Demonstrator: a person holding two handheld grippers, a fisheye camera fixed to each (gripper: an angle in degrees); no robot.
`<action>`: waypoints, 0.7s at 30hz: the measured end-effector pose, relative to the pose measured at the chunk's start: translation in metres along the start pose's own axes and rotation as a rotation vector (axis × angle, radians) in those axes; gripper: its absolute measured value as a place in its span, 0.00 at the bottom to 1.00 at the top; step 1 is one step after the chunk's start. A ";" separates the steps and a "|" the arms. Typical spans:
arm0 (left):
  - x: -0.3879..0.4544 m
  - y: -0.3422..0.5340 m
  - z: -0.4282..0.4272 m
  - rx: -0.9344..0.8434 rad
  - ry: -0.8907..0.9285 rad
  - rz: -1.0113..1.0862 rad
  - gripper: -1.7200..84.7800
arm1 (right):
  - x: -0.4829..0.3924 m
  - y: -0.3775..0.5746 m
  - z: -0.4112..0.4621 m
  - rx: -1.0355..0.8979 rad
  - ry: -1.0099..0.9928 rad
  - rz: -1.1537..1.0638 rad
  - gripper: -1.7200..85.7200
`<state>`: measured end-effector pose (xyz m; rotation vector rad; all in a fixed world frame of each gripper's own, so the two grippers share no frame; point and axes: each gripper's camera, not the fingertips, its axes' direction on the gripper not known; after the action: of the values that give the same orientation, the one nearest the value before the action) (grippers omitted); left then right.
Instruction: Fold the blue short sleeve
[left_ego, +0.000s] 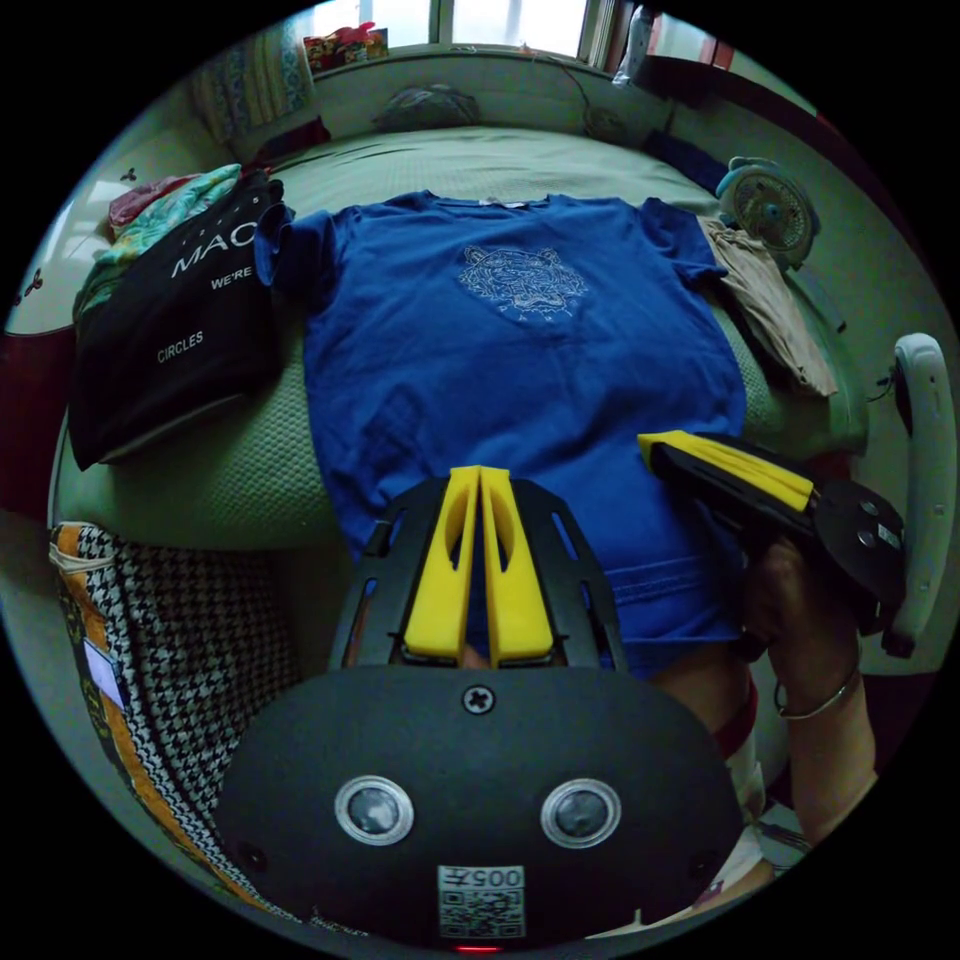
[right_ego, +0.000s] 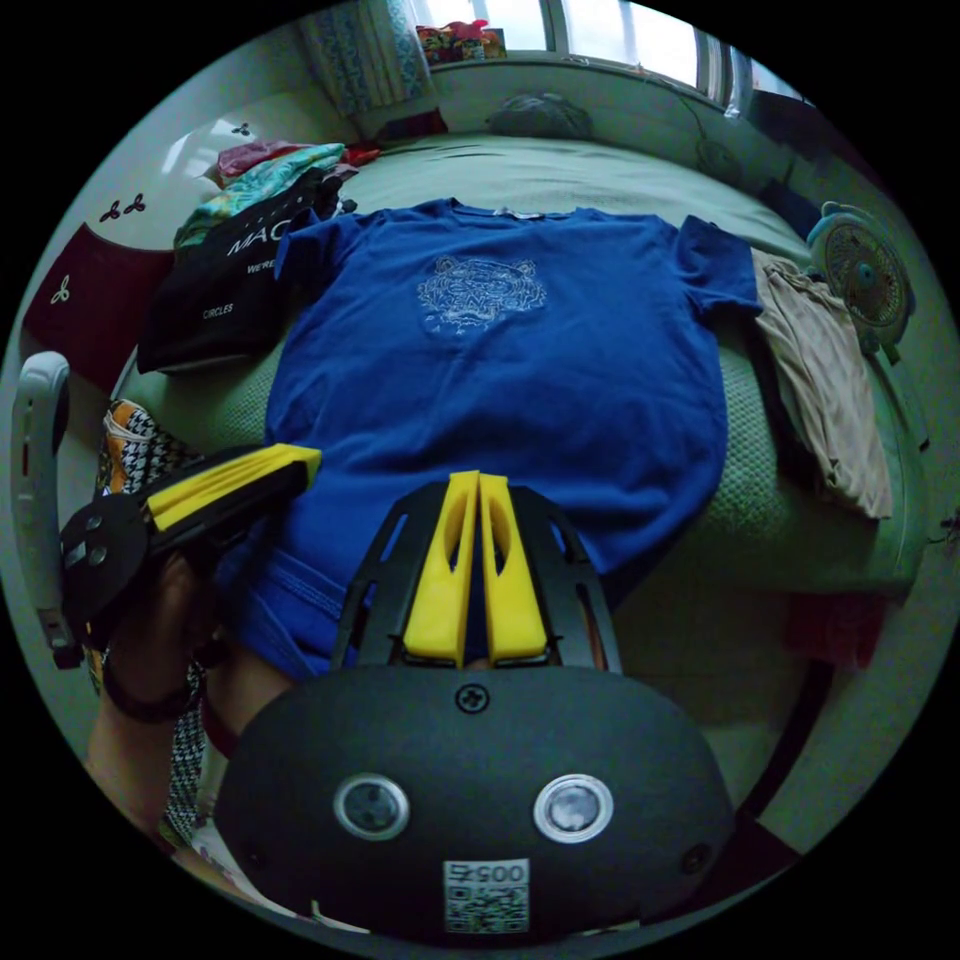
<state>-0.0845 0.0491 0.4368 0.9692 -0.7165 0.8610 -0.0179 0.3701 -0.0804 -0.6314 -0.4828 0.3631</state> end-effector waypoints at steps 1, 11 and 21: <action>0.001 0.001 -0.001 0.001 -0.005 0.002 0.01 | -0.001 0.001 0.000 0.000 0.005 -0.002 0.01; -0.004 0.006 -0.007 0.002 0.005 -0.005 0.01 | 0.001 0.005 -0.003 0.003 -0.026 0.017 0.01; -0.014 0.011 -0.012 0.000 0.025 -0.013 0.01 | 0.000 0.008 -0.005 0.003 -0.035 0.021 0.01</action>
<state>-0.0990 0.0595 0.4252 0.9608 -0.6883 0.8604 -0.0167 0.3741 -0.0886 -0.6282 -0.5095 0.3953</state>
